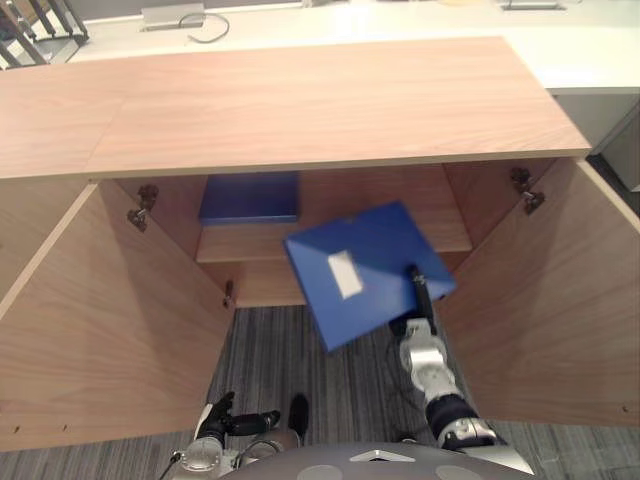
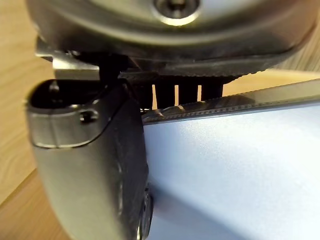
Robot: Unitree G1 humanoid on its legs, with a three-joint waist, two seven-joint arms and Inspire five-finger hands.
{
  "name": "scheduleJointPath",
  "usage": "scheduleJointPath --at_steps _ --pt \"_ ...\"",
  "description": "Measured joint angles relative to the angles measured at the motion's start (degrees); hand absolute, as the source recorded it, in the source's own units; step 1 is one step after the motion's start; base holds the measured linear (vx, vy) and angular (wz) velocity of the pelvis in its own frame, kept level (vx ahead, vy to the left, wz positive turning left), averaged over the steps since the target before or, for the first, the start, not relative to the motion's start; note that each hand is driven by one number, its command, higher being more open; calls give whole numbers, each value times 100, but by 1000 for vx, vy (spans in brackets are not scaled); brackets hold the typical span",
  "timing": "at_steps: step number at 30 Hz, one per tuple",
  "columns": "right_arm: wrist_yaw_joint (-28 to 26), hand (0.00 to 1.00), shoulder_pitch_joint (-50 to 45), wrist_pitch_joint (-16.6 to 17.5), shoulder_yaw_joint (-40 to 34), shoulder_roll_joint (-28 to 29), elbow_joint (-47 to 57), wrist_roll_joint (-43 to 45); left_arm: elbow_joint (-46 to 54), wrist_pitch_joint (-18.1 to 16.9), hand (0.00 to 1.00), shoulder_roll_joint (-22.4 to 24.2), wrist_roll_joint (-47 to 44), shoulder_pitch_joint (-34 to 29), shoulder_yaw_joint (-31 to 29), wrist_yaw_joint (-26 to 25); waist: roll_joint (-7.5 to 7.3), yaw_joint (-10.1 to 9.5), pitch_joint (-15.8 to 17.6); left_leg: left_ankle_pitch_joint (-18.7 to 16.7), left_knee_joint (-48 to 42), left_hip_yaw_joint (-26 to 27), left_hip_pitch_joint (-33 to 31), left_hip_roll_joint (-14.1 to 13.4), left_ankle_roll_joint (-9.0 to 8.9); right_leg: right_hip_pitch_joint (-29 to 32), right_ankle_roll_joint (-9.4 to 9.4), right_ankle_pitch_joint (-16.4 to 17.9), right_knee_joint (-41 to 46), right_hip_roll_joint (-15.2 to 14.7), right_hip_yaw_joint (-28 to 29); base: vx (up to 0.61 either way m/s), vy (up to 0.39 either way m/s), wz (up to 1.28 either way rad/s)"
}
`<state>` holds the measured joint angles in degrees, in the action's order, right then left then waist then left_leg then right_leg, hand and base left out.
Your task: Walk over to the cabinet, pick up the folder, carry it to the office cabinet, place the folder inside the office cabinet, then close the office cabinet door
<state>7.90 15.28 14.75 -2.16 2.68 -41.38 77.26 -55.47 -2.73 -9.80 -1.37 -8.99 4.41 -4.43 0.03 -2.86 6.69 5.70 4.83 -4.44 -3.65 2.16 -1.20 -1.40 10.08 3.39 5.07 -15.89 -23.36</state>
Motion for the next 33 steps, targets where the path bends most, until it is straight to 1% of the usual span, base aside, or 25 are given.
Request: scheduleJointPath --at_steps 1,2,3,4,6,8,9,10,11,12,13,14,15,17,19,20,21,22,25,27,28,30,31,32,33 --pt "-5 0 291 182 -162 -11 218 6 124 -11 100 46 -7 1 -90 -42 23 -22 132 54 -6 -39 -111 13 0 152 -15 5 138 -44 3 -79 60 33" --pt "-3 0 542 323 -303 -17 461 22 226 -13 100 101 -23 3 -190 -77 51 -37 264 78 -118 -54 -304 13 0 369 -70 60 400 -117 8 -86 52 31" --pt "-3 0 651 397 -361 -16 630 25 286 -16 100 111 -28 7 -286 -82 52 -53 374 59 -245 -56 -417 26 -22 485 -93 106 579 -173 12 -140 66 27" --pt "-4 0 821 547 -429 -18 978 43 463 -30 100 216 -43 19 -468 -115 55 -121 578 -20 -591 -36 -675 76 -69 770 -153 205 1018 -302 43 -148 53 24" --pt "2 0 1030 739 -486 -29 1432 214 666 -104 100 306 -134 78 -663 -190 93 -201 785 -444 -1626 9 -1362 150 -49 1265 -201 456 1760 -479 172 -144 53 21" --pt "31 0 1187 810 -520 -15 1610 238 714 -133 100 371 -278 160 -805 -262 143 -284 901 -821 -2496 88 -1902 132 -47 1614 -202 696 2261 -534 269 -175 35 -1" --pt "68 0 1232 847 -526 -8 1755 238 726 -122 100 444 -295 230 -907 -305 153 -336 914 -1066 -3035 124 -2329 128 -32 1911 -141 975 2611 -589 331 -232 24 3" --pt "125 0 1299 860 -530 -3 1884 236 766 -118 100 487 -302 269 -990 -342 216 -323 961 -1280 -3499 121 -2726 108 -19 2220 -145 1170 2986 -634 353 -182 21 11" --pt "143 0 1309 877 -537 4 1970 236 769 -102 100 522 -301 290 -994 -362 237 -315 996 -1375 -3677 124 -2894 103 -18 2370 -136 1258 3165 -669 376 -189 22 21" --pt "157 0 1314 959 -611 8 2087 236 774 -83 100 540 -304 298 -1027 -370 240 -317 1015 -1463 -3960 167 -3224 91 17 2705 -138 1401 3511 -734 463 -174 25 19" --pt "186 0 1319 1029 -722 5 2167 237 782 -80 100 595 -304 296 -1132 -375 243 -334 1022 -1496 -4174 266 -3533 34 26 3018 -170 1486 3766 -785 504 -178 11 17" --pt "213 0 1322 1076 -780 5 2197 237 783 -77 100 627 -304 296 -1200 -388 249 -341 1027 -1500 -4258 298 -3679 10 28 3157 -151 1499 3870 -802 519 -130 2 10" --pt "269 0 1329 1199 -921 3 2214 238 784 -67 100 679 -302 292 -1231 -446 250 -386 1036 -1514 -4424 305 -3960 4 29 3446 -173 1542 4056 -824 571 -84 -1 5" --pt "317 0 1347 1313 -1058 -15 2219 240 839 -71 100 704 -299 293 -1222 -490 260 -463 1103 -1506 -4584 308 -4164 6 -1 3673 -180 1566 4266 -840 656 -26 2 0" --pt "383 0 1455 1442 -1089 -28 2221 240 951 -82 100 719 -296 297 -1214 -506 264 -467 1115 -1525 -4800 299 -4469 11 5 4001 -181 1645 4520 -859 775 -47 -1 3" --pt "403 0 1568 1483 -1117 -39 2245 240 1043 -88 100 726 -291 315 -1205 -514 267 -468 1124 -1537 -4958 276 -4702 15 -11 4252 -202 1705 4721 -882 825 -72 -6 7" --pt "423 0 1605 1483 -1137 -52 2295 240 1088 -90 100 736 -292 334 -1204 -518 270 -479 1126 -1545 -5030 263 -4815 18 -24 4369 -199 1743 4818 -892 844 -93 -20 12" --pt "453 0 1708 1487 -1188 -80 2413 239 1138 -98 100 759 -302 416 -1203 -539 278 -498 1136 -1569 -5205 232 -5083 23 -56 4649 -220 1845 5046 -899 915 -76 -22 13" --pt "542 0 2005 1504 -1323 -114 2424 240 1276 -99 100 770 -303 454 -1172 -548 276 -540 1143 -1606 -5414 161 -5416 20 -132 5001 -285 1990 5380 -904 962 -102 -51 12" --pt "637 0 2204 1587 -1391 -246 2403 242 1371 -105 100 779 -306 452 -1140 -552 276 -628 1143 -1576 -5464 126 -5532 16 -177 5143 -339 2048 5519 -904 974 -72 -59 8" --pt "701 0 2458 1605 -1485 -360 2348 247 1434 -110 100 780 -309 436 -1118 -564 276 -639 1143 -1544 -5471 101 -5608 14 -214 5241 -355 2062 5588 -901 979 -61 -52 8" --pt "838 0 3011 1629 -1600 -669 2083 246 1465 -128 100 777 -360 426 -1098 -577 278 -637 1144 -1496 -5487 70 -5726 3 -256 5385 -383 2077 5673 -895 979 -60 -42 5" --pt "915 0 3337 1629 -1667 -871 1878 247 1489 -129 100 774 -361 418 -1098 -582 278 -638 1144 -1476 -5509 53 -5782 1 -273 5445 -397 2084 5724 -892 982 -66 -29 4" --pt "1063 0 3864 1629 -1820 -1192 1562 246 1512 -152 100 775 -362 412 -1096 -587 288 -651 1146 -1459 -5569 17 -5876 1 -290 5536 -423 2098 5805 -890 981 -63 -23 4" --pt "1137 0 4094 1627 -1880 -1319 1441 245 1513 -167 100 773 -366 413 -1097 -589 291 -653 1148 -1452 -5585 2 -5916 3 -302 5571 -440 2108 5834 -890 978 -49 -10 6"
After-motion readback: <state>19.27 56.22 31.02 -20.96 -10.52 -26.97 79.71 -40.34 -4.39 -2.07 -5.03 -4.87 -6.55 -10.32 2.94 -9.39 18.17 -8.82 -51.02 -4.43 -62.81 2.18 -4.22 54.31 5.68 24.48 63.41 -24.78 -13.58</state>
